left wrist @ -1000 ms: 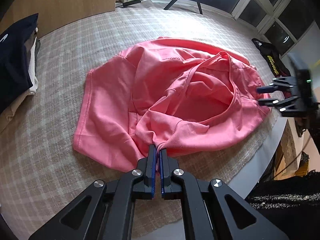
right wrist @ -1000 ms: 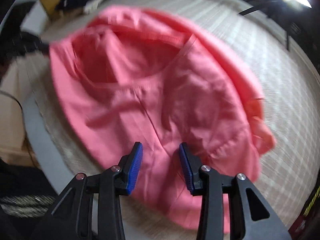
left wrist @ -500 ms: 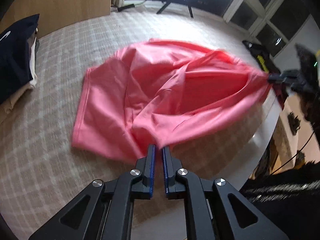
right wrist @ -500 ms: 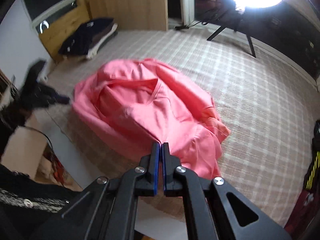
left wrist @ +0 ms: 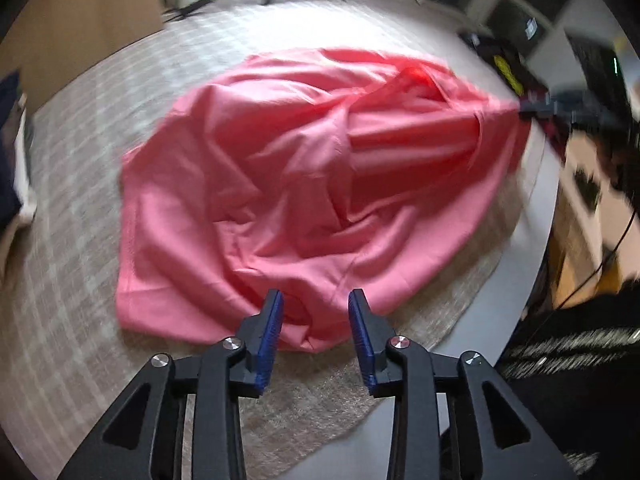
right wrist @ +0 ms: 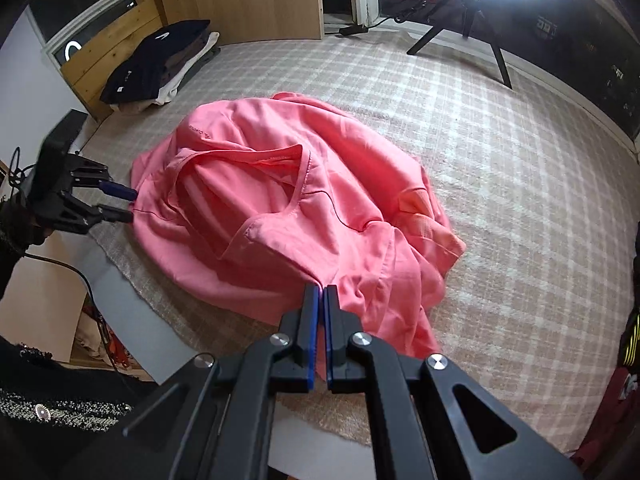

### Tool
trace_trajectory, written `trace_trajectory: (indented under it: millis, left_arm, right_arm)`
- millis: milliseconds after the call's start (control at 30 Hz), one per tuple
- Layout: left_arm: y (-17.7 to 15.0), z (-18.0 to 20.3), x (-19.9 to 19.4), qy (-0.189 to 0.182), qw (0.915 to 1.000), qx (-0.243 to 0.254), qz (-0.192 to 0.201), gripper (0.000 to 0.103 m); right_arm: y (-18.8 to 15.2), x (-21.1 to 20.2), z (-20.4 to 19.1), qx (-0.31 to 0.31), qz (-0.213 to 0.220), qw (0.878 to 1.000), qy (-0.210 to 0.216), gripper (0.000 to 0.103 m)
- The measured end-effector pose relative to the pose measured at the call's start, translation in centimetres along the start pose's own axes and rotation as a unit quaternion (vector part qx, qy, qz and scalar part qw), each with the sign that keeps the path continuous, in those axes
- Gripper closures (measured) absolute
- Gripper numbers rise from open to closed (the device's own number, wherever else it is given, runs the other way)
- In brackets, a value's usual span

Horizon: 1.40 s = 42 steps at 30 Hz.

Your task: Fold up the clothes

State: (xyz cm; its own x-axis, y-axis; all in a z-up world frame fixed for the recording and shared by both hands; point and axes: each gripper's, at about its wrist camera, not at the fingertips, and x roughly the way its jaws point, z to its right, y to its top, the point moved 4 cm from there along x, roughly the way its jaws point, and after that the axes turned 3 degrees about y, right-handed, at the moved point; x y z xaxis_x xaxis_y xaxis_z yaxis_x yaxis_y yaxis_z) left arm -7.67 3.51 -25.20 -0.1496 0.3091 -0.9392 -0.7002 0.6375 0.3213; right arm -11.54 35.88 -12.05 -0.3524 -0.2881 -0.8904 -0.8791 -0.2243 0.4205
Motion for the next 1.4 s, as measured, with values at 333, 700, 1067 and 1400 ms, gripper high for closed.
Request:
trace_trajectory:
  millis: [333,700,1067,1400]
  left_arm:
    - [4.9,-1.8,-3.4,0.017,0.9973,-0.03,0.064,0.102]
    - [18.2,-2.0,-38.2,0.155,0.898,0.02,0.411,0.101]
    - [10.0,-2.7,-28.3,0.19,0.9395,-0.013,0.285,0.101]
    - [-5.3,-12.4,-17.3,0.159,0.9464,-0.234,0.156,0.101]
  right_arm:
    - [3.3,-4.1,1.2,0.003,0.078,0.996,-0.043,0.1]
    - [15.5,-28.8,-0.7,-0.029,0.325,0.941,-0.092,0.1]
    - [13.7,-2.2,-2.8,-0.065,0.087,0.993,0.051,0.069]
    - [19.3,15.7,-8.5,-0.184,-0.038,0.982,0.028,0.066]
